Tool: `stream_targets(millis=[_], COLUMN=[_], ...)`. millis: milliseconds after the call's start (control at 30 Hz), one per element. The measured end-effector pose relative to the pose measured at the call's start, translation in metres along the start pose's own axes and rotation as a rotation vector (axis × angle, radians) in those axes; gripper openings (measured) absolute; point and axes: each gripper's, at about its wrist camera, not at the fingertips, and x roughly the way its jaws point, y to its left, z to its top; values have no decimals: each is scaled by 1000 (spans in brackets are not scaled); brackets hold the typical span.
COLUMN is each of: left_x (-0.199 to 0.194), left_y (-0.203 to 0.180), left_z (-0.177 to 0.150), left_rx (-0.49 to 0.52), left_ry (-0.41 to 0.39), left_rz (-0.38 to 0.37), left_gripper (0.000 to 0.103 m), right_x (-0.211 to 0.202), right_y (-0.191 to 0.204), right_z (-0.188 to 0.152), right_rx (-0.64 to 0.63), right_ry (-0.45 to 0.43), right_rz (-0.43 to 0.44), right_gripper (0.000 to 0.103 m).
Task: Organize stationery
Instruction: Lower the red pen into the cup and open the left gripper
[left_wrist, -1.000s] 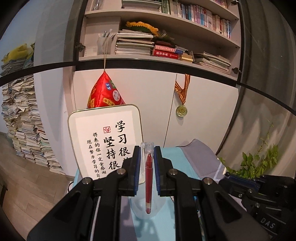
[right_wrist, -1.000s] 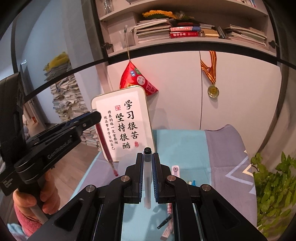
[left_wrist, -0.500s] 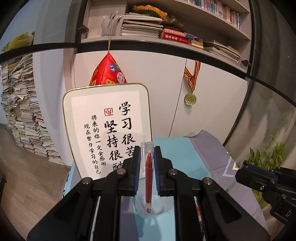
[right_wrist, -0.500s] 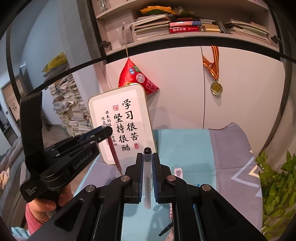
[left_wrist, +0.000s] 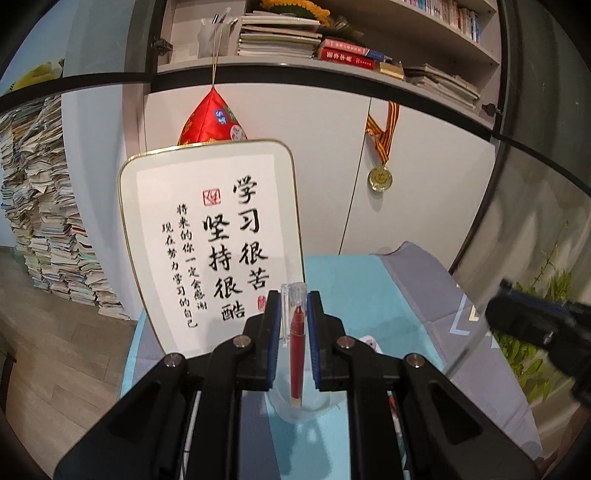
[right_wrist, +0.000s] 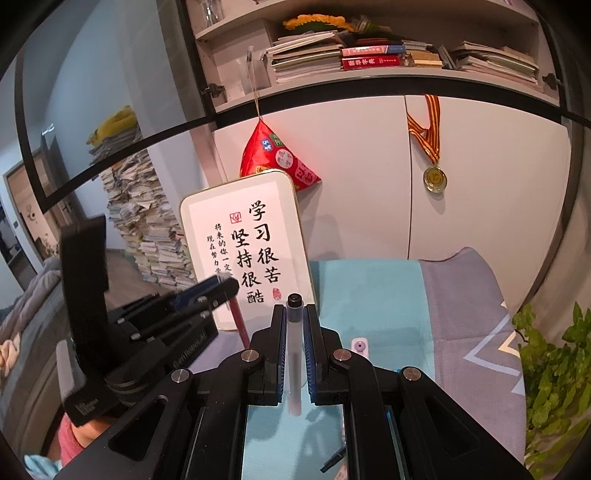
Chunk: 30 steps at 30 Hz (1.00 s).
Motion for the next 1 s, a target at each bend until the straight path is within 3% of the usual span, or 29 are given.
stream_targets(millis=[233, 600, 700, 767, 1000], left_x=[10, 0, -9, -16, -41], left_y=[1, 6, 9, 11, 22], left_z=[-13, -16, -17, -18, -20], left_rx=[-4, -21, -26, -31, -40], left_ry=[53, 51, 35, 14, -37], left_rz=[7, -3, 0, 26, 66], left_gripper=[13, 13, 18, 30, 30], right_x=[5, 12, 12, 11, 18], right_y=[3, 7, 9, 10, 21], right_z=[6, 8, 11, 14, 26], right_rx=[0, -6, -8, -9, -9], right_ry=[-11, -8, -25, -40, -90], right_rz=[11, 23, 29, 38, 82], right_gripper=[10, 10, 10, 10, 10])
